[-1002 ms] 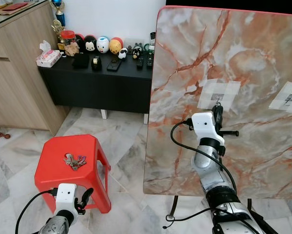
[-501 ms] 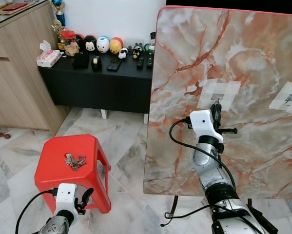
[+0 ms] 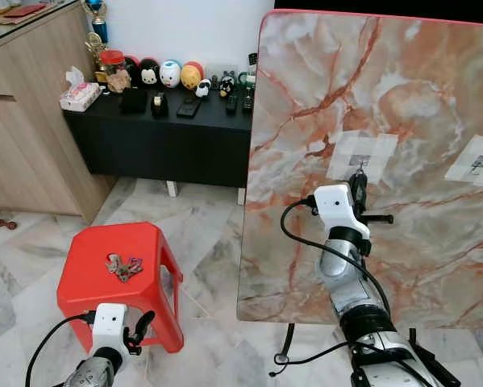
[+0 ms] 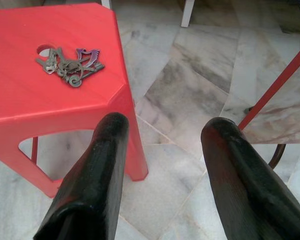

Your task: Hang keys on a hook

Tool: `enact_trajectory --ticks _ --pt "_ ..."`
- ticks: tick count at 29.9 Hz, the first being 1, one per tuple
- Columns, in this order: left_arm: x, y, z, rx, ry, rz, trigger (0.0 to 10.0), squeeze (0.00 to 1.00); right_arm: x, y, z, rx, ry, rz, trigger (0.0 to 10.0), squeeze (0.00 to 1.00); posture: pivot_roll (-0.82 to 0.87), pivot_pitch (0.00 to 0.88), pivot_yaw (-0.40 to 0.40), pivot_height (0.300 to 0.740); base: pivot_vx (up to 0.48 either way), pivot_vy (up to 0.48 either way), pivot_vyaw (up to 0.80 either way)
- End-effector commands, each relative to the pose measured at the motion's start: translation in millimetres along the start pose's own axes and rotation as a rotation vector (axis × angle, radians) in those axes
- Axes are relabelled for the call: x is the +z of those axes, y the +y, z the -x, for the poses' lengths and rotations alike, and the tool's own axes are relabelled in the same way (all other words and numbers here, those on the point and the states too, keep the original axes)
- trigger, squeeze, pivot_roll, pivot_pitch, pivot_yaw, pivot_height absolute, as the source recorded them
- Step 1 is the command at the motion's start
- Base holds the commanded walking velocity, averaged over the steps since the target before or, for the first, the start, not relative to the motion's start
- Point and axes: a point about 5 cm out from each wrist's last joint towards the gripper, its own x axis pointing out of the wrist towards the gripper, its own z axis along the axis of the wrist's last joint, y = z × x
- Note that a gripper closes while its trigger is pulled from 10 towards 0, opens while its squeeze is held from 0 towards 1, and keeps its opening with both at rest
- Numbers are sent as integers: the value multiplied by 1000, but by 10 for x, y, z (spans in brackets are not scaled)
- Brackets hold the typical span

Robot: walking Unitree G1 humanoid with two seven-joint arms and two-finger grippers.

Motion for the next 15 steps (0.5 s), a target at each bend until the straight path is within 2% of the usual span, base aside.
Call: enact_trajectory --ticks 1,15 --pt "-13 -27 -4 -8 15 -2 10000 0 40 11 6 11 -27 -2 10000 0 149 0 -60 740 0 0 0" --pt "-20 -31 -3 -6 19 2 10000 0 85 -1 5 -11 -59 8 10000 0 149 0 -61 740 0 0 0"
